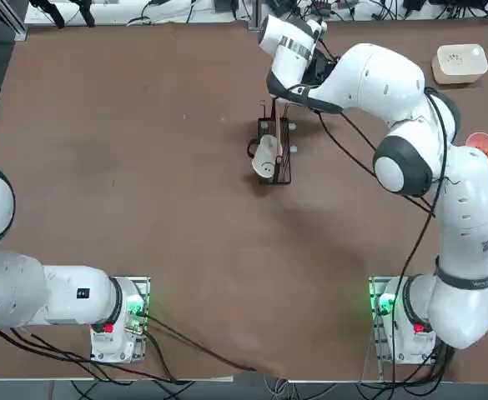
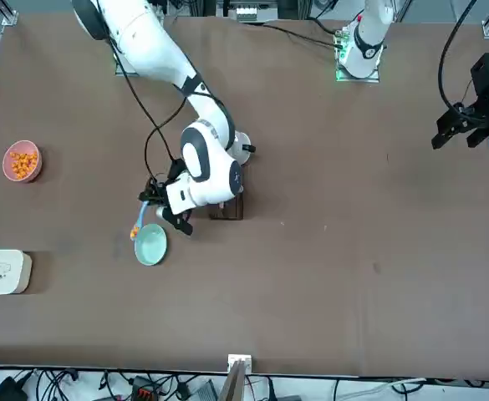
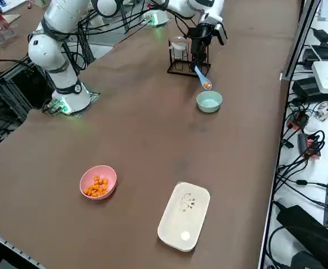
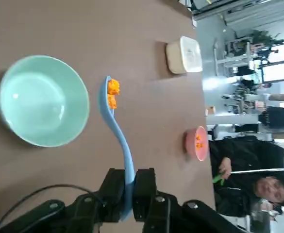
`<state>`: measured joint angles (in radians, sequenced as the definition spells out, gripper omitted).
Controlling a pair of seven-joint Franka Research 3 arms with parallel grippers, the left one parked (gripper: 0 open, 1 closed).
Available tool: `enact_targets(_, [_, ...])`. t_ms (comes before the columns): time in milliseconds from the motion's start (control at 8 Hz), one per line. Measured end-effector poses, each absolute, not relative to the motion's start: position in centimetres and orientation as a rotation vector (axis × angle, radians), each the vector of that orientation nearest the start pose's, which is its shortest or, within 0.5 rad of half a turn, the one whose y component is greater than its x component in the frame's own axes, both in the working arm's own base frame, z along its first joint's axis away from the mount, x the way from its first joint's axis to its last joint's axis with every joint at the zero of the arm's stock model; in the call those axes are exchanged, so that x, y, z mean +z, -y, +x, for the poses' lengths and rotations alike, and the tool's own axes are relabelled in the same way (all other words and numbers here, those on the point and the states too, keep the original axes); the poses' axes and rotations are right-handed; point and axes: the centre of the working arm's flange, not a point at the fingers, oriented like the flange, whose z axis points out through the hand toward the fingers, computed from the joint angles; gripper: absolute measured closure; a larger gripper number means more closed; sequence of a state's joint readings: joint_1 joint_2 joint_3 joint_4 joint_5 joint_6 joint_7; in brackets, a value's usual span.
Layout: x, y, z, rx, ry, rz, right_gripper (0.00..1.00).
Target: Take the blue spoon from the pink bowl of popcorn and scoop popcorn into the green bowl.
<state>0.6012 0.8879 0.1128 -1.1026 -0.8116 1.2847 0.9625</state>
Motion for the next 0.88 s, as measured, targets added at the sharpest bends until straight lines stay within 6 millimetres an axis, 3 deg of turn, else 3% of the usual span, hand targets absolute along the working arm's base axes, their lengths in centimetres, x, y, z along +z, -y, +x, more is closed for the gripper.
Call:
enact_targets(375, [28.5,-36.3,61.2,0.061,0.274,2.288,0.87])
enact_targets(875, [32.4,-32.9,64.6,-0.130,0.508,2.553,0.87])
